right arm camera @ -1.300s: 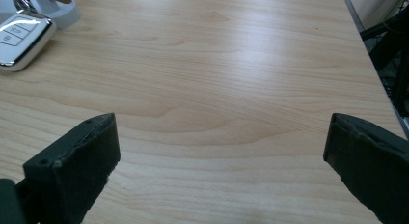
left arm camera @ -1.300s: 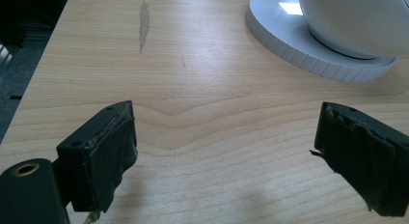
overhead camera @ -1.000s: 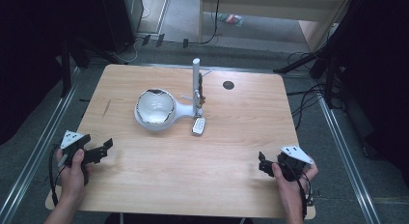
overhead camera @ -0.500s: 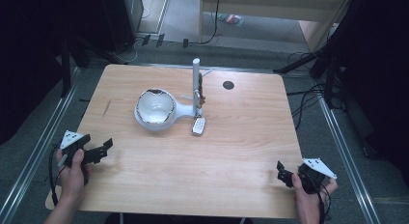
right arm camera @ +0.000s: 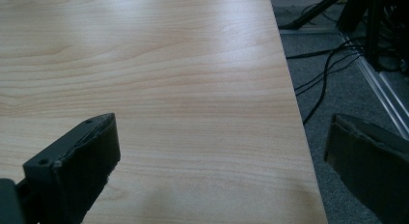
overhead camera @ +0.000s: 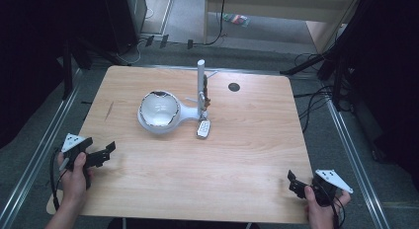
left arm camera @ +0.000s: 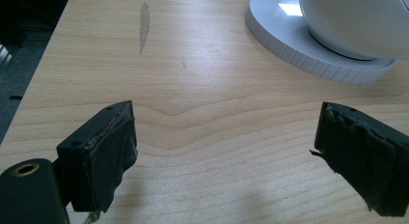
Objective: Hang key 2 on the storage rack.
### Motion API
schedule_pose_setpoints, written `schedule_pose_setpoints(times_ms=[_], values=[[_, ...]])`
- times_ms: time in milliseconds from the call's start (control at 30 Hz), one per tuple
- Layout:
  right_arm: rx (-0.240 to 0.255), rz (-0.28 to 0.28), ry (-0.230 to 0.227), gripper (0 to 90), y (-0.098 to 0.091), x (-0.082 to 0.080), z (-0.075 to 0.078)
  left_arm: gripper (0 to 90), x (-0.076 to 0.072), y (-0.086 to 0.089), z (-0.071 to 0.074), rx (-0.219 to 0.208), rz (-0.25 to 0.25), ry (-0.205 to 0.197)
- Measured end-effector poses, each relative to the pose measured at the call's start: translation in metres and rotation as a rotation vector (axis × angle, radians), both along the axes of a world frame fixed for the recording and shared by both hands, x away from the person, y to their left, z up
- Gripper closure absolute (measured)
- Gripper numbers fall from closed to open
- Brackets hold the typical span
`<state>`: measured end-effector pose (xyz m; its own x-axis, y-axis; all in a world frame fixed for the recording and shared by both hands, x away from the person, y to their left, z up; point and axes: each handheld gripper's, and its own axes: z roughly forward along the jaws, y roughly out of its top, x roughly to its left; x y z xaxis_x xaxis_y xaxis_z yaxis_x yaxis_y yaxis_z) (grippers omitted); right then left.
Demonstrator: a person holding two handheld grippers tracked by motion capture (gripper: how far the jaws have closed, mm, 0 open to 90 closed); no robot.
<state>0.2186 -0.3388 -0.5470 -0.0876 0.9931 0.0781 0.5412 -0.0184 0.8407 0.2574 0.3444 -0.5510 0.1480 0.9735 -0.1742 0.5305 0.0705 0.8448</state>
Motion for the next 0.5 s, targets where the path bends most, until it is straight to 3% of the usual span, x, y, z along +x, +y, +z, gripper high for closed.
schedule_pose_setpoints(times_ms=[500], values=[[0.003, -0.014, 0.018, 0.0, -0.0002, 0.0026, -0.0004, 8.0, -0.0002, -0.0003, 0.0, 0.006, -0.006, 0.001]])
